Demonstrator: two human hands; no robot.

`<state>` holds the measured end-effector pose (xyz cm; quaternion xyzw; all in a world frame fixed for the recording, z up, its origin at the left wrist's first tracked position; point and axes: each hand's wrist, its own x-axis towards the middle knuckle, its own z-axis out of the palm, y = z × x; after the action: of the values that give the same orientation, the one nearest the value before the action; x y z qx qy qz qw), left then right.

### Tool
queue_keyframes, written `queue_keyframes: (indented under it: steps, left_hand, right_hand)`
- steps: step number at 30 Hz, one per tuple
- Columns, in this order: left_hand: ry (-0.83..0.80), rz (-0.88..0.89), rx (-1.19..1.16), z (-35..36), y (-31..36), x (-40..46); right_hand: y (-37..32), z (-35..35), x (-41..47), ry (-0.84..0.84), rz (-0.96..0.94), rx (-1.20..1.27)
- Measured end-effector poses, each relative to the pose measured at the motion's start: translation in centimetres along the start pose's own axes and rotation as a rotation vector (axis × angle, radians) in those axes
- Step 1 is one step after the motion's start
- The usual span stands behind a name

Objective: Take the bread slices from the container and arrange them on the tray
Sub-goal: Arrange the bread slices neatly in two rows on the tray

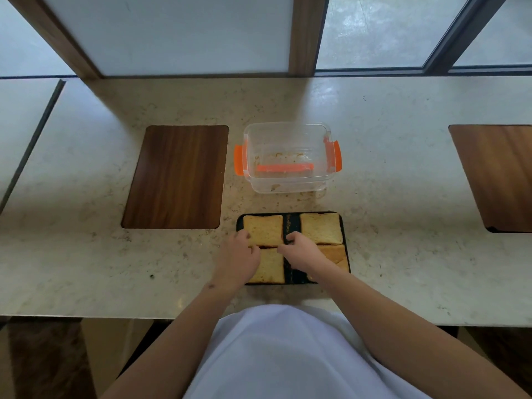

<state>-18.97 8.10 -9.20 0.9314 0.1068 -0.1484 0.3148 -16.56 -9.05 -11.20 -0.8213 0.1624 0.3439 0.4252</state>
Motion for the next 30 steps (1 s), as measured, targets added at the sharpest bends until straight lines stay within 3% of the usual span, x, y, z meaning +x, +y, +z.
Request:
queue_keyframes:
  steps: [2,3,6,8,13,30]
  left_hand:
    - [0.122,0.277,0.042,0.4,1.7,-1.0]
    - [0.101,0.337,-0.009,0.7,2.9,-1.3]
    - [-0.134,0.253,-0.195,2.5,5.9,-0.7]
    - [-0.295,0.099,-0.209,3.7,7.1,0.4]
    - [-0.450,-0.219,-0.285,5.6,7.8,2.2]
    - [-0.390,-0.214,-0.266,6.5,8.4,2.5]
  right_hand:
    - [0.8,-1.2,-0.6,0.177,-0.094,0.000]
    - [1.3,-2.0,-0.9,0.274,-0.124,0.008]
    - [3.0,-4.9,-1.5,0.435,-0.076,-0.041]
    - [4.0,-6.4,-1.6,0.443,0.017,-0.116]
    - [5.2,-7.7,-1.8,0.353,0.096,-0.172]
    - [4.9,-7.3,-0.5,0.336,0.160,-0.175]
